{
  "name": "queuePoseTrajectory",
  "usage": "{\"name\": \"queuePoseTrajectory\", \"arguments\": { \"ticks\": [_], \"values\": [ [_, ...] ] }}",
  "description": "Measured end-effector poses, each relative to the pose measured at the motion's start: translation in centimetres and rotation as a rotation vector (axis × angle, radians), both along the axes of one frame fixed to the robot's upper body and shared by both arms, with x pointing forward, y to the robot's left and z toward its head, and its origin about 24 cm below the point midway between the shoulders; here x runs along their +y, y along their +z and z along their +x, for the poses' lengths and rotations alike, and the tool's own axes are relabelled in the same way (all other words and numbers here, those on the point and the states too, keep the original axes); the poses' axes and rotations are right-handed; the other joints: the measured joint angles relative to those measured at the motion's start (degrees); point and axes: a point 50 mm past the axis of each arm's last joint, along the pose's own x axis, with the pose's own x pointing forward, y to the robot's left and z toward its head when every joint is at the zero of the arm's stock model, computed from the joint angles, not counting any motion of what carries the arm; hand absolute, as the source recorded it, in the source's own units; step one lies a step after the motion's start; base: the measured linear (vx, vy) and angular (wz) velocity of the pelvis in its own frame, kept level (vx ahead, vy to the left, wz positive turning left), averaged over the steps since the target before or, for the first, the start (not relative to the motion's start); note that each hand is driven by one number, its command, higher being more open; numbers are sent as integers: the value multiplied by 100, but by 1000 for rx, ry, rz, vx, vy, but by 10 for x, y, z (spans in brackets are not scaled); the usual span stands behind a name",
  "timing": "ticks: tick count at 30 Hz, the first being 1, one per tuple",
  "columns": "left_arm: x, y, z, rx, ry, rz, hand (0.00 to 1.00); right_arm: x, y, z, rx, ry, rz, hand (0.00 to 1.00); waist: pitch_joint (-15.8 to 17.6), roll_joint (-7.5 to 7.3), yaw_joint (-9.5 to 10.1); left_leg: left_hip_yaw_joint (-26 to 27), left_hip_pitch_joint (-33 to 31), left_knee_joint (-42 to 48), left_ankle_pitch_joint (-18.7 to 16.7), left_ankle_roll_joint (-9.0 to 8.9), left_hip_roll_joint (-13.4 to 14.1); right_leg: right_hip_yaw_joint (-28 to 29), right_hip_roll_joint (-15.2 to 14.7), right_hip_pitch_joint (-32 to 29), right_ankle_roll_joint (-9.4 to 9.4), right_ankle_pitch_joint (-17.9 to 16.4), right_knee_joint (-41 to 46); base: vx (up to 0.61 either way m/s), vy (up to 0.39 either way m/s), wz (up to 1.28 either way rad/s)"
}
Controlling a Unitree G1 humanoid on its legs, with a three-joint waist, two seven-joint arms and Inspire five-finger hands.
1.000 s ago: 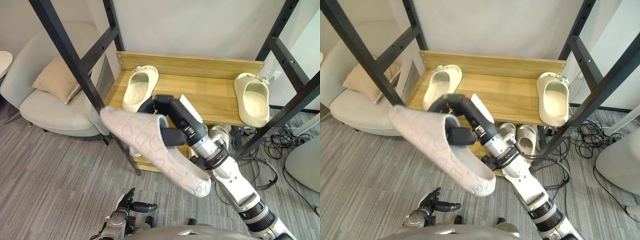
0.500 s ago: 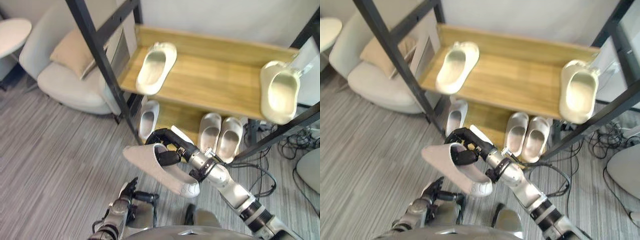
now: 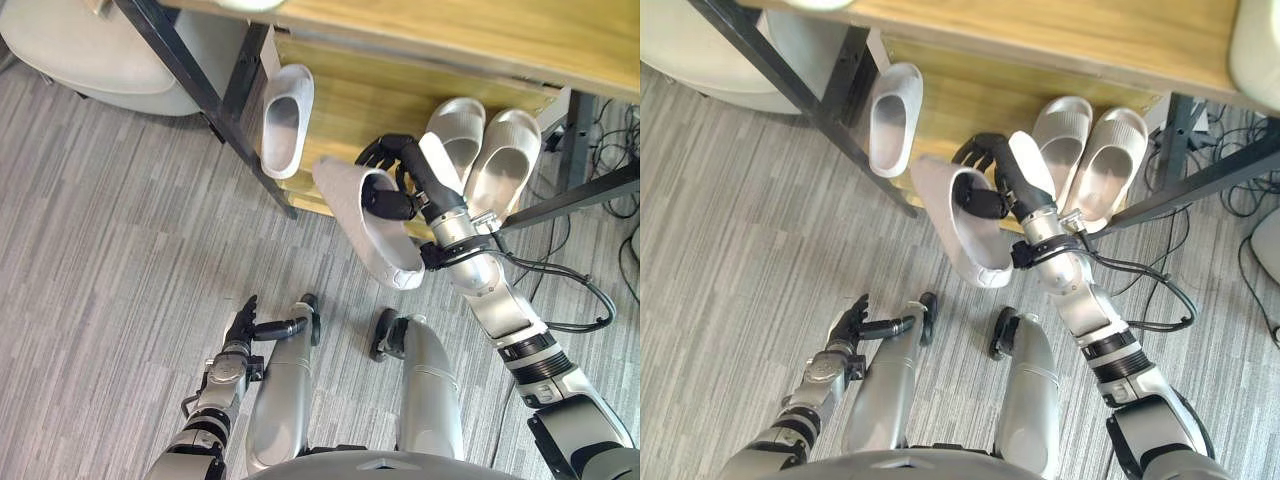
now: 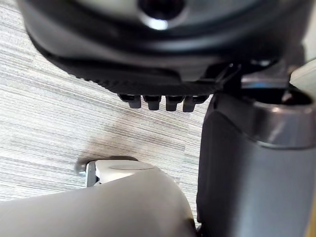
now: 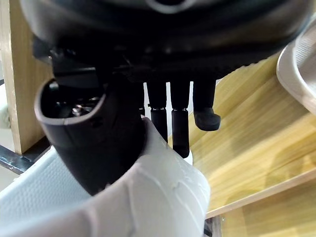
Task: Organize the slippers on the shoe rack
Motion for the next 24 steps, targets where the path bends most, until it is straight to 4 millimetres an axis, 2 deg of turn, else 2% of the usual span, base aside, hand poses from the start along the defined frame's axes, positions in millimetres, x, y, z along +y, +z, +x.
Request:
{"name": "queuePoseTrajectory", "arguments": {
  "ticks": [3, 5, 11, 14, 24],
  "values": [
    [-1, 11, 9, -63, 5, -9, 100, -1, 22, 4, -112, -44, 6, 0, 41, -20, 68, -36, -432, 423, -119, -19, 43, -4, -24, -398, -31, -163, 421, -50, -23, 3],
    [-3, 19, 15, -109, 4, -16, 100, -5, 44, 7, -219, -103, 14, 0, 48, -32, 128, -95, -782, 685, -166, -31, 62, -29, -31, -709, -91, -240, 673, -66, 2, 3],
    [-6, 29, 23, -161, 7, -33, 100, -13, 78, 14, -353, -208, 51, 0, 80, -88, 248, -140, -1136, 965, -196, -68, 60, -45, -83, -1051, -146, -329, 999, -43, 4, 4],
    [-6, 32, 26, -186, 16, -42, 100, -18, 93, 24, -387, -273, 62, 0, 80, -99, 283, -207, -1307, 1076, -210, -86, 53, -109, -109, -1177, -169, -371, 1112, -29, 9, 6],
    [-12, 45, 38, -247, 16, -65, 100, -35, 108, 58, -312, -421, 65, 0, 95, -230, 455, -471, -1738, 1261, -205, -207, -37, -360, -204, -1446, -283, -557, 1365, 2, 1, 13]
  ]
}}
